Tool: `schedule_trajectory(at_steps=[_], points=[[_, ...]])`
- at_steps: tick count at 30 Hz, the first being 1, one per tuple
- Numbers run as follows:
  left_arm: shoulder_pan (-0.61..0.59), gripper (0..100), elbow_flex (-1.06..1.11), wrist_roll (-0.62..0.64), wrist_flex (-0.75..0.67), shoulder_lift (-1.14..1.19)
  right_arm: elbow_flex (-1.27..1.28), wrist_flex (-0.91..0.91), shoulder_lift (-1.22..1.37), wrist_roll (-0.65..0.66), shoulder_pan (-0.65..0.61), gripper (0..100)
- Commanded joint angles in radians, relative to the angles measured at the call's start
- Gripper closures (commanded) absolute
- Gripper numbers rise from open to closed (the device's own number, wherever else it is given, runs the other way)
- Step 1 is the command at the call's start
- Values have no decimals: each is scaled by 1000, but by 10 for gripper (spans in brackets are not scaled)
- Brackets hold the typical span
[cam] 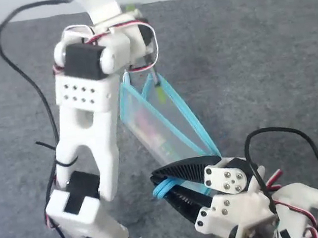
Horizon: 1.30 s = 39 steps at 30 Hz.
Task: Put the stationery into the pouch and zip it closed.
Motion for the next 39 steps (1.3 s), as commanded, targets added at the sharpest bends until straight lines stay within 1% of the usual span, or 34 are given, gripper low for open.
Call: schedule_trajectory(at_steps=[1,3,6,9,12,17,20,22,25,29,34,37,39], points=[[-21,988,47,-48,64,-5,-6,-24,-4,12,-15,991],[-3,988,108,-75,66,3,-6,-24,-2,12,-15,991],[29,988,199,-83,64,15,-6,-24,-4,12,-15,991],[57,988,242,-117,49,9,-6,-24,-4,12,-15,991],[48,988,189,-126,-2,-34,-5,-24,-1,12,-15,991],[43,988,13,-126,-101,-127,-5,-22,-1,11,-15,991],[60,988,-67,-126,-121,-143,-5,-22,-1,11,-15,991],[75,988,-61,-126,-124,-143,-5,-22,-1,11,-15,991],[72,988,2,-115,-180,-141,-5,-22,-2,11,-15,991],[71,988,171,-98,-250,-143,-5,-22,-4,11,-15,991],[75,988,389,-98,-252,-153,-5,-22,-4,11,-15,991],[81,988,452,-98,-235,-155,-5,-22,-4,11,-15,991],[106,988,479,-100,-209,-153,-5,-22,-4,11,-15,991]])
